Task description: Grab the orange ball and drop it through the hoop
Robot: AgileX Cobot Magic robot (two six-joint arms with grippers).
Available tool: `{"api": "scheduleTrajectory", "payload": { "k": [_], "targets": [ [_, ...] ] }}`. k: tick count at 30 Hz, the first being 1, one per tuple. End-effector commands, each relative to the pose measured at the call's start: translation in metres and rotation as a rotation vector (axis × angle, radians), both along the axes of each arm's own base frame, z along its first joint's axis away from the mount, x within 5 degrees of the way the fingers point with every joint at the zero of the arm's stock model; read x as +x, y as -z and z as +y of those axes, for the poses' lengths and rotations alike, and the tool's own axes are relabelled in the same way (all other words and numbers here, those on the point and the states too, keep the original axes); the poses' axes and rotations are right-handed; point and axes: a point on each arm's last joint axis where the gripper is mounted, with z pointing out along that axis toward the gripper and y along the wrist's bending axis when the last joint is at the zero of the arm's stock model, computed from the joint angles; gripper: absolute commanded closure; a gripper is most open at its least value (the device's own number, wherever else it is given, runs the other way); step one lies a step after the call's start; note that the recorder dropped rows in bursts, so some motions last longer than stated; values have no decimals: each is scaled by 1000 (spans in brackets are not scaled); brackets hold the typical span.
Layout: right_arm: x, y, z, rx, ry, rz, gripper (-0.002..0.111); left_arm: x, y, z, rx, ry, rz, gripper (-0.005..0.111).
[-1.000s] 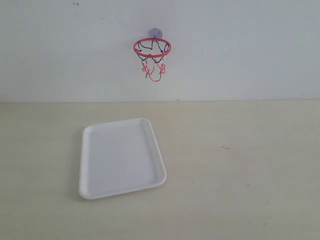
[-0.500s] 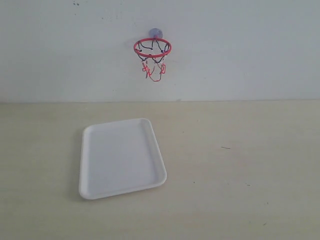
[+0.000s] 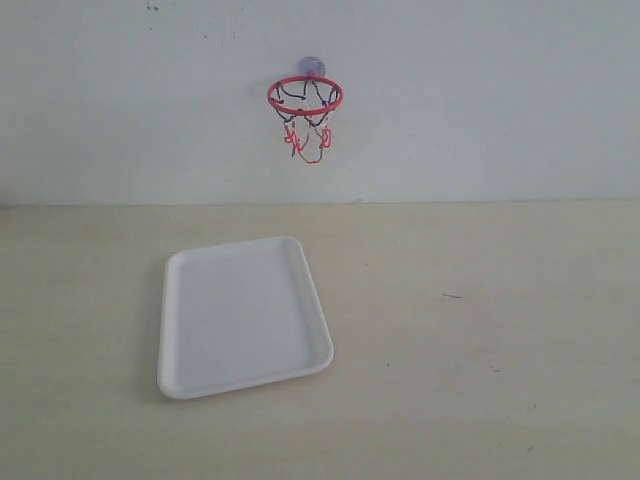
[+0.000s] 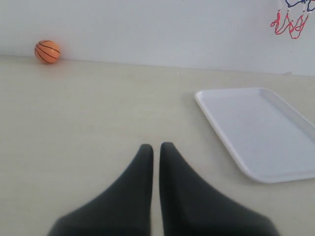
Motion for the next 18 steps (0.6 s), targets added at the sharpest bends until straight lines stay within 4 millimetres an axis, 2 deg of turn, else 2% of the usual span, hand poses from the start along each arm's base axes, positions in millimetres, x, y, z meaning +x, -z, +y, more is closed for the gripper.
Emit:
{"api": "scheduleTrajectory", "payload": {
  "k": [1,4,6,15,18],
  "targets": [
    [0,12,0,-29,0,79,109,0,0,0,-10,-5,-9,103],
    [-2,23,-1,-106,-7,181,109,0,0,0,-10,-5,-9,103],
    [-2,23,-1,-155,-13,174,109,0,0,0,-10,-5,-9,103],
    [-2,23,-1,-159,-14,173,109,0,0,0,-10,-5,-9,103],
    [-2,23,-3,-154,32,174,109,0,0,0,-10,-5,-9,103]
  ]
}}
